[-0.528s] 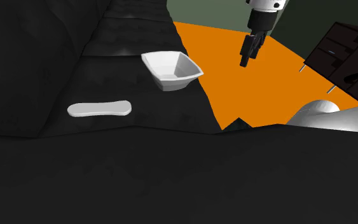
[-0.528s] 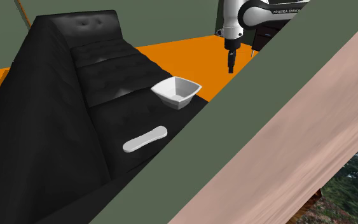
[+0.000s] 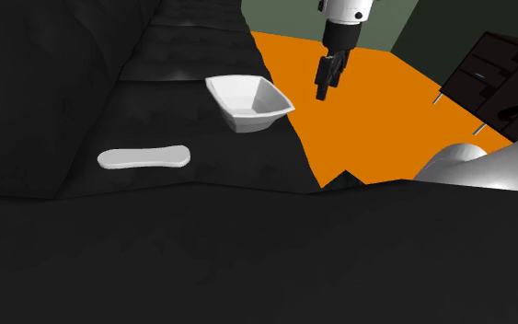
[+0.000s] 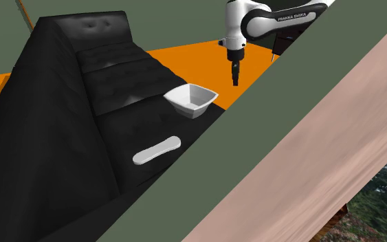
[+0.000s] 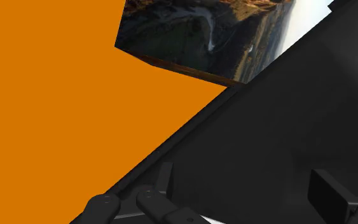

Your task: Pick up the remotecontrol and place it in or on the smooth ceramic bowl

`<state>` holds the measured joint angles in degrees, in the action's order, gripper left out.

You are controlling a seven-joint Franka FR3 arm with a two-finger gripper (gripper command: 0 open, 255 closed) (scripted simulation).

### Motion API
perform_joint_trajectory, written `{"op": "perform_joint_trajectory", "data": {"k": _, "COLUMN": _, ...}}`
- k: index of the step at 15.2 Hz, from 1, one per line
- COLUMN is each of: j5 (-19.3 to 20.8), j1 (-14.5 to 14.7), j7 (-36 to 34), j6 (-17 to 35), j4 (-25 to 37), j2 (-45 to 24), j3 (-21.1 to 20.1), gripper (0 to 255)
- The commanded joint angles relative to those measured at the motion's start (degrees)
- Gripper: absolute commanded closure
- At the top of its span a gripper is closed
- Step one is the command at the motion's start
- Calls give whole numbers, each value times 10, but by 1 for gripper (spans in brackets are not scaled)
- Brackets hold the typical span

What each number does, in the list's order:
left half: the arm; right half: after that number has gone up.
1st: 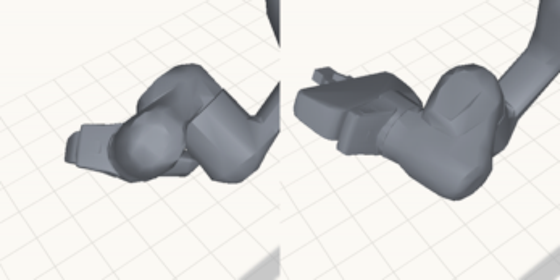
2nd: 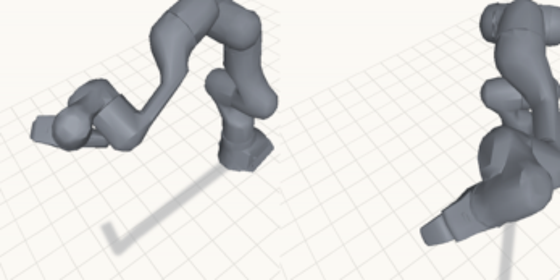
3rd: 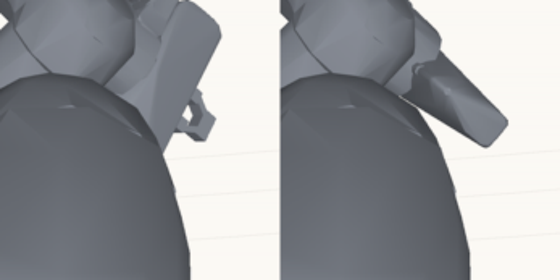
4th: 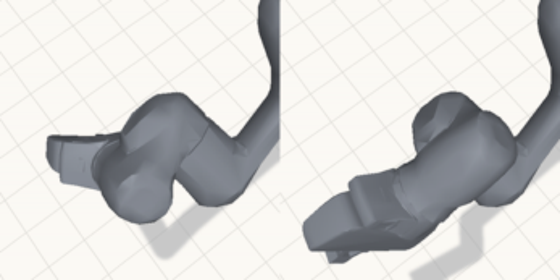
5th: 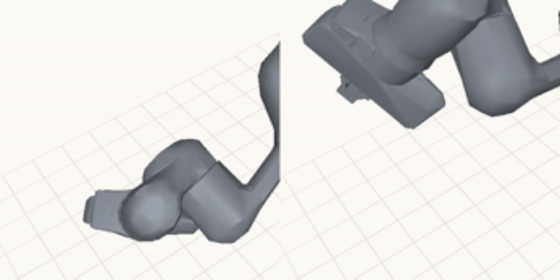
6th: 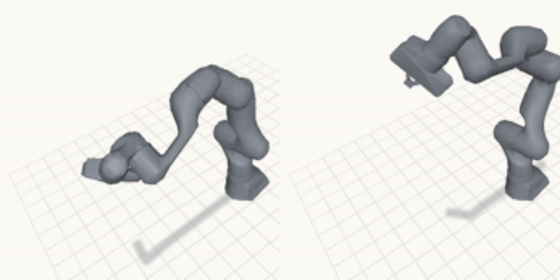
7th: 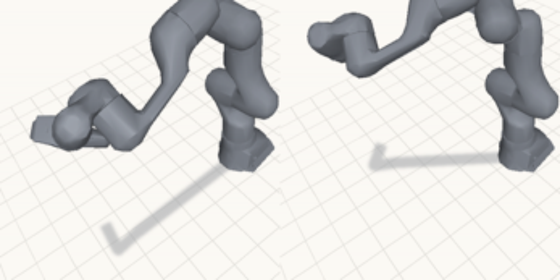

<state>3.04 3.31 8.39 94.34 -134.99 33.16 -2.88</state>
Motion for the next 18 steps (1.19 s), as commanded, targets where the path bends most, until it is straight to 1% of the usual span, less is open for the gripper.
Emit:
{"op": "perform_joint_trajectory", "data": {"k": 1, "j5": -6, "j1": 11, "j7": 0, "j6": 24, "j4": 13, "j2": -36, "j3": -12, "gripper": 0}}
{"op": "perform_joint_trajectory", "data": {"k": 10, "j5": -13, "j1": 52, "j7": 6, "j6": 104, "j4": 100, "j2": -196, "j3": -60, "gripper": 0}}
{"op": "perform_joint_trajectory", "data": {"k": 18, "j5": 6, "j1": 86, "j7": 4, "j6": 143, "j4": 207, "j2": -340, "j3": -103, "gripper": 0}}
